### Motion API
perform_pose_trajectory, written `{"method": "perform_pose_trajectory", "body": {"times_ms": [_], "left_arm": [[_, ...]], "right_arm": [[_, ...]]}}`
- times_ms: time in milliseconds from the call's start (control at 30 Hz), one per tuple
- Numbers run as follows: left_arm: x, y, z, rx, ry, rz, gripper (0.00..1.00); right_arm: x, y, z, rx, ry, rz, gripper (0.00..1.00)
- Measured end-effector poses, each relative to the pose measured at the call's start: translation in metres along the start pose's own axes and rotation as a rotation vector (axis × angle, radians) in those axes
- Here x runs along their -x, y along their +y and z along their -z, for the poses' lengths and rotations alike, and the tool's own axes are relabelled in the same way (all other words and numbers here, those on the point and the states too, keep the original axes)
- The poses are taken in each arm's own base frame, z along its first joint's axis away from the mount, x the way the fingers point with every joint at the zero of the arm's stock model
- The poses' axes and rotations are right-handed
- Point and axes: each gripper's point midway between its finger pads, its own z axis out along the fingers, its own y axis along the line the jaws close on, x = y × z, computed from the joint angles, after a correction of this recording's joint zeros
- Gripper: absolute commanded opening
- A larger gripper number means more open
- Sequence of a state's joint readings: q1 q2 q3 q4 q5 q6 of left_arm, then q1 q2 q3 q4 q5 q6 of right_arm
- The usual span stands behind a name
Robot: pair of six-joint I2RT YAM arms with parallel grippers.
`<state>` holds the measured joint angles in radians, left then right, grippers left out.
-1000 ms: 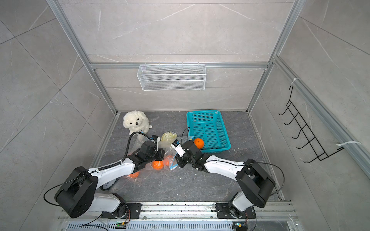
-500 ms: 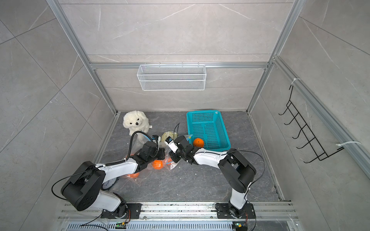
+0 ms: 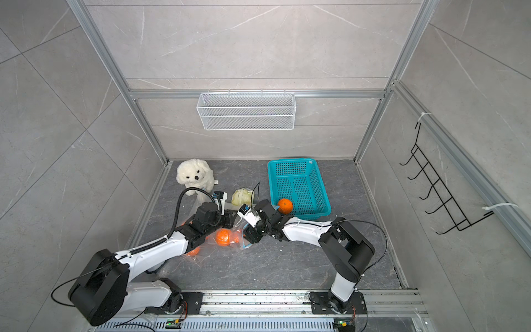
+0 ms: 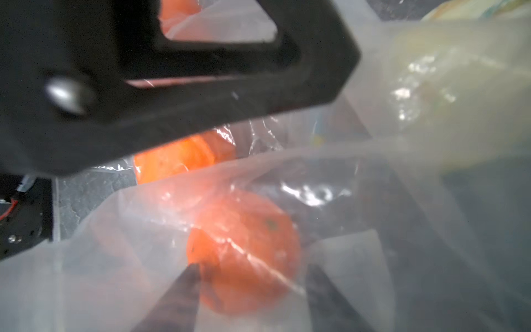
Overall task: Open the zip-top bag and take out the orange
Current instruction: Pick up the orange from the zipper food storage bag.
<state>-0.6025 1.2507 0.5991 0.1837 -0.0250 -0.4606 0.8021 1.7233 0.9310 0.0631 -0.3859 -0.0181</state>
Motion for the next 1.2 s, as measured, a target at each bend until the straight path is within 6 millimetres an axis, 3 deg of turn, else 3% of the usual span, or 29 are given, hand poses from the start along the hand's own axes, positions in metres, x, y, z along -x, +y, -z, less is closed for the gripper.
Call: {"method": "perform_pose_trajectory", "body": {"times_ms": [133, 267, 367, 500, 667, 733, 800, 1033, 1200], "left_arm": [[-0.012, 0.006, 0.010, 0.011, 0.020, 0.026, 0.22], [-0.042, 0.020, 0.009, 0.048, 0.087, 0.057, 0.21], [-0.060, 0.028, 0.005, 0.073, 0.126, 0.073, 0.13], [-0.060, 0.031, -0.002, 0.084, 0.112, 0.084, 0.11], [-0.055, 0.034, -0.006, 0.097, 0.080, 0.083, 0.09], [-0.053, 0.033, -0.007, 0.090, 0.068, 0.084, 0.06], [-0.052, 0.032, -0.007, 0.085, 0.059, 0.085, 0.06], [-0.049, 0.036, -0.009, 0.113, 0.037, 0.089, 0.00], [-0.043, 0.042, -0.016, 0.148, -0.004, 0.088, 0.00]], "right_arm": [[-0.003, 0.012, -0.003, 0.042, 0.003, 0.008, 0.70], [-0.004, 0.026, -0.007, 0.081, -0.002, 0.020, 0.70], [-0.008, 0.028, -0.016, 0.091, 0.015, 0.016, 0.70], [-0.003, 0.030, -0.029, 0.102, 0.022, 0.018, 0.68], [0.001, 0.028, -0.033, 0.093, 0.022, 0.015, 0.56], [0.001, 0.028, -0.033, 0.089, 0.021, 0.013, 0.38], [0.001, 0.028, -0.033, 0.084, 0.026, 0.012, 0.30], [-0.001, 0.021, -0.024, -0.015, 0.032, 0.018, 0.28], [-0.006, 0.005, -0.008, -0.142, 0.031, -0.028, 0.29]]}}
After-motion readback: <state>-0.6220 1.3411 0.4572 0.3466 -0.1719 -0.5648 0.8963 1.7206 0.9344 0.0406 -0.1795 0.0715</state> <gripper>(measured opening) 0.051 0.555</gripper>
